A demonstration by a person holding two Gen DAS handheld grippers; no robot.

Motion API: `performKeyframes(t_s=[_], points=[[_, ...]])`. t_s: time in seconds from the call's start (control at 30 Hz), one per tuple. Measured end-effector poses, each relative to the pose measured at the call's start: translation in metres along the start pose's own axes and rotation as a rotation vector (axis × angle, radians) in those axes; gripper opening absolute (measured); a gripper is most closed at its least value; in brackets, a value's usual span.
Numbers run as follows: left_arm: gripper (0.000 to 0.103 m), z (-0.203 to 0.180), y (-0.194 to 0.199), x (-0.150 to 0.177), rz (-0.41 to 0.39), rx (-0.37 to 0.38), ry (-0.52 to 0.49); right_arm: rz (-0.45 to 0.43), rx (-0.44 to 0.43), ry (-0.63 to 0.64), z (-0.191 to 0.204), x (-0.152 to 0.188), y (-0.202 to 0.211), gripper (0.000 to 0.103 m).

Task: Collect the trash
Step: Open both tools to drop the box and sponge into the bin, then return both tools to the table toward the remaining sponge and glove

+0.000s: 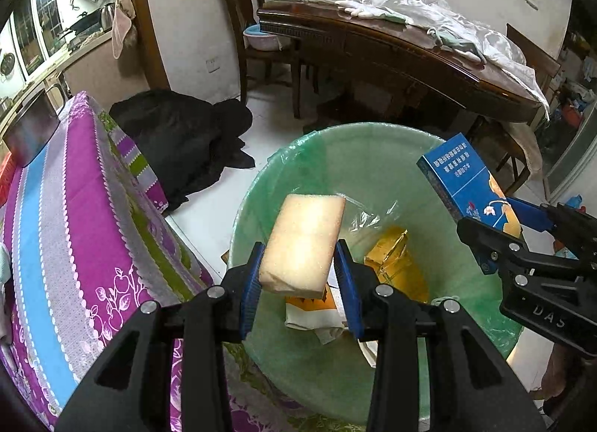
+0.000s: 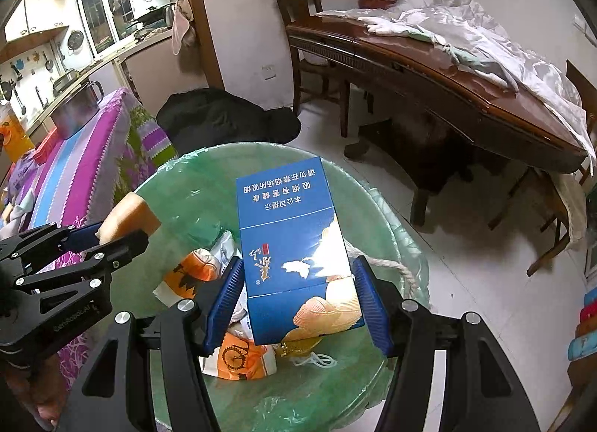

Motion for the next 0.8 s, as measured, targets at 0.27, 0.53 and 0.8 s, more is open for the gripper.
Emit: performKeyframes(t_s=[0.27,0.53,0.8], points=[[0.08,0.004,0.005,-0.002,-0.034,-0.037,-0.007,-0.032,0.001,-0.023,-0.004,-0.001,0.006,0.071],[0.083,0.005,0.006,-0.003,-0.039,-0.033,0.0,-0.052,0.004,-0.031,-0.005,-0.002,0.015,0.072],[0.09,0.005,0.02,0.001,-0.063,-0.02,-0.015,-0.108,0.005,-0.04,-0.004,-0.001,0.039,0.079]])
Point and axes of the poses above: each gripper's, at about its wrist camera, not at the fingertips, and y roughly against the way its jaws point, z to its left, x to its underside, the point moved 5 cm from there along -y, roughly the way its jaws point, and after that the axes turned 9 degrees about x, right-handed, at the moved point
